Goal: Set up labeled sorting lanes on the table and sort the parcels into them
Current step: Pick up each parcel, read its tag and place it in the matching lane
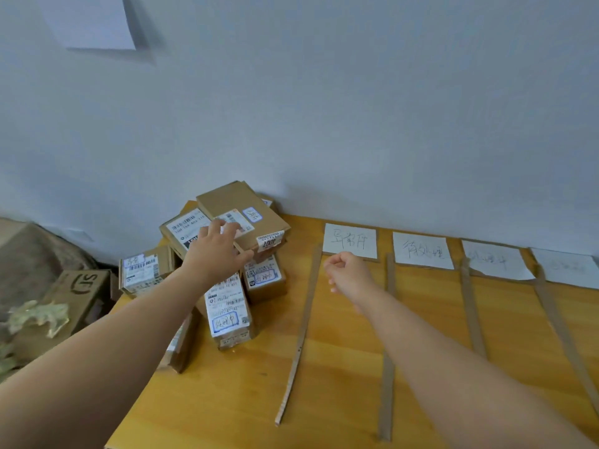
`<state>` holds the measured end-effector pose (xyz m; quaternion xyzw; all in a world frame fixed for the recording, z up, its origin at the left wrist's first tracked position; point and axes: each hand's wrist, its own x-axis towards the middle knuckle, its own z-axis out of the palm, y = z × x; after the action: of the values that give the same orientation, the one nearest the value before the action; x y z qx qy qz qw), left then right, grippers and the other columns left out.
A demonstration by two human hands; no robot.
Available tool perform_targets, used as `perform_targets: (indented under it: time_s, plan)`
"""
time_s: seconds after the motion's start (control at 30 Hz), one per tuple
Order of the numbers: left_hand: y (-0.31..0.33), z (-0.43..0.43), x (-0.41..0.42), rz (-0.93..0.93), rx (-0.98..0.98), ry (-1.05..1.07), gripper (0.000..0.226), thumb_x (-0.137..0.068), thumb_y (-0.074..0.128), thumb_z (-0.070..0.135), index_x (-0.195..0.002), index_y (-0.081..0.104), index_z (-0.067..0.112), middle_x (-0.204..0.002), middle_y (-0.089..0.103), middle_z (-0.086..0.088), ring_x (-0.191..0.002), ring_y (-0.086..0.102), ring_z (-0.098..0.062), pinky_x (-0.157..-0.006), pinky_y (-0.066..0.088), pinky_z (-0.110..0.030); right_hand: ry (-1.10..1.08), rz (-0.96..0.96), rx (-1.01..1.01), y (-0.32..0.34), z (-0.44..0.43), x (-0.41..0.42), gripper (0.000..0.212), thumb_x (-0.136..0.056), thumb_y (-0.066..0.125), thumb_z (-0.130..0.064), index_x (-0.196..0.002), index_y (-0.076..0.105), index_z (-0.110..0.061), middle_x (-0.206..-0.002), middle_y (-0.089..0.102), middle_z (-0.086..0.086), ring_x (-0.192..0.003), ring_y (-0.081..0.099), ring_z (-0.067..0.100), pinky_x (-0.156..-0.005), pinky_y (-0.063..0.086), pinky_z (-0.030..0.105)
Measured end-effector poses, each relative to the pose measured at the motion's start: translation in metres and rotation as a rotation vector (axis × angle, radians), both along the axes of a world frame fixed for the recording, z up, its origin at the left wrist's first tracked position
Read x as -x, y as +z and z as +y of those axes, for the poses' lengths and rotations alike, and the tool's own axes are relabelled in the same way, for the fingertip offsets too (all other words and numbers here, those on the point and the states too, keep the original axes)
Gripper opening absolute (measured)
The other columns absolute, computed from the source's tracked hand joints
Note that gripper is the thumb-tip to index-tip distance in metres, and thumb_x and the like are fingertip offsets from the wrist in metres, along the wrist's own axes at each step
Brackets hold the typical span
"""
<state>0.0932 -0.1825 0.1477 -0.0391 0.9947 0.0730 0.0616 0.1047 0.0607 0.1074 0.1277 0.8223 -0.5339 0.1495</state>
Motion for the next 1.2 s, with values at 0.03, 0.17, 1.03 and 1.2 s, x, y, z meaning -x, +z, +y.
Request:
perform_targets:
  time_s: [0.03, 0.17, 1.03, 1.2]
  plan:
    - [0.0, -0.005, 0.007, -0.018, -0.002, 0.001, 0.078, -0.087, 0.051, 0.059, -0.149, 0.024, 0.021, -0.155, 0.02, -0.012, -0.14, 0.022, -0.038, -0.107, 0.032, -0.052, -0.027, -0.006, 0.028, 0.001, -0.008, 0.004, 0.007, -0.095, 0.051, -0.019, -0.096, 0.058, -0.02, -0.101, 0.058, 0.0, -0.085, 0.058, 0.016, -0.075, 0.054, 0.028]
    - [-0.005, -0.025, 0.033, -0.156, -0.021, -0.038, 0.096, -0.076, 0.045, 0.078, -0.153, 0.006, 0.033, -0.161, -0.005, -0.009, -0.147, 0.001, -0.038, -0.113, 0.017, -0.056, -0.122, -0.044, 0.184, 0.004, -0.045, 0.02, 0.028, -0.094, 0.057, -0.028, -0.119, 0.051, -0.018, -0.121, 0.055, 0.003, -0.105, 0.058, 0.018, -0.085, 0.054, 0.031]
    - [0.021, -0.051, 0.053, 0.164, -1.02, -0.124, 0.071, -0.093, 0.058, 0.026, -0.15, 0.016, 0.028, -0.139, 0.043, 0.002, -0.112, 0.055, -0.013, -0.098, 0.046, -0.033, -0.351, 0.298, 0.575, 0.049, -0.065, 0.035, 0.046, -0.1, 0.05, -0.02, -0.143, 0.041, -0.031, -0.115, 0.066, -0.002, -0.112, 0.061, 0.015, -0.093, 0.049, 0.042]
    - [0.032, -0.035, 0.042, 0.176, -1.341, 0.024, 0.042, -0.092, 0.061, 0.03, -0.129, 0.045, 0.019, -0.107, 0.065, 0.002, -0.089, 0.066, -0.009, -0.072, 0.057, -0.024, -0.369, 0.452, 0.478, 0.068, -0.05, 0.017, 0.045, -0.098, 0.054, -0.024, -0.142, 0.046, -0.03, -0.116, 0.067, -0.006, -0.113, 0.062, 0.012, -0.105, 0.045, 0.042]
